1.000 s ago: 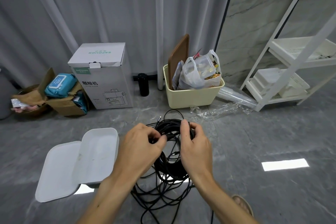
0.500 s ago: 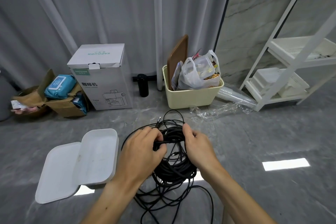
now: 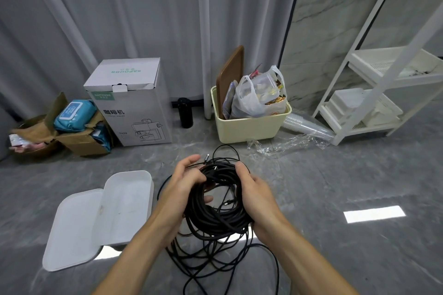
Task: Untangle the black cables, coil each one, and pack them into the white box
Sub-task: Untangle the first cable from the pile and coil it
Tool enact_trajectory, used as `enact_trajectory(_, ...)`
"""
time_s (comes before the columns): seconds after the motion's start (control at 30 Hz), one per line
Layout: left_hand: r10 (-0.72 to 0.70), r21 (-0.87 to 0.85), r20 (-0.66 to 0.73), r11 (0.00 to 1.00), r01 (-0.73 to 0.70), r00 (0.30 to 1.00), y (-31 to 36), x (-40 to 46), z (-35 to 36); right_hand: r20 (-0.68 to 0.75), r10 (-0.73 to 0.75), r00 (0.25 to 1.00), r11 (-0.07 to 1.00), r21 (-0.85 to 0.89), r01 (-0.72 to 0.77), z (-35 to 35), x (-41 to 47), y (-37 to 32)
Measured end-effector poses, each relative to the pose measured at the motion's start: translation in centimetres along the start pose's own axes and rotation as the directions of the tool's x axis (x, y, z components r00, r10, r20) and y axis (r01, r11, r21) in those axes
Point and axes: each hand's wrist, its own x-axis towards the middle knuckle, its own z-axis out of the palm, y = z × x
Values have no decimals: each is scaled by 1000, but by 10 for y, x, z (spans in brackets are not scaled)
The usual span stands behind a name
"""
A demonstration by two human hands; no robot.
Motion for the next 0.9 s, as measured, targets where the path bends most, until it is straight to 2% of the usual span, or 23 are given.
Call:
enact_trajectory(0.03,-1,14,-8,1000,1,1000,2,1,-1,-4,-27,1000,999,-18,27,1,0,1)
enact_trajectory(0.13,72,210,-45,976,-61,996,3,0,-2,-25,-123,992,990,-76,121,5,-3,2)
enact_trajectory(0.23,104,266,-19,959,-95,994,3,-1,-2,-52,-181,982,982,-56,178,7,-5,0)
enact_trajectory(0.33,80,207,47,974,-88,996,1,-1,-5,-24,-205,978,978,34,206,8,-10,-6)
enact_trajectory(0.53,49,-47,95,998,-45,994,5,0,-3,13,-197,980,973,127,193,5,-15,-15)
enact_trajectory(0.63,59,-29,66,998,-57,996,5,3,-3,15,-213,977,972,109,210,5,-15,-15)
enact_trajectory(0.8,-104,-125,114,985,118,988,9,1,-11,6,-228,974,968,113,226,9,-13,-13)
enact_trajectory(0.9,-181,-144,18,973,181,983,7,-1,-4,18,-211,977,964,167,206,11,-14,-14)
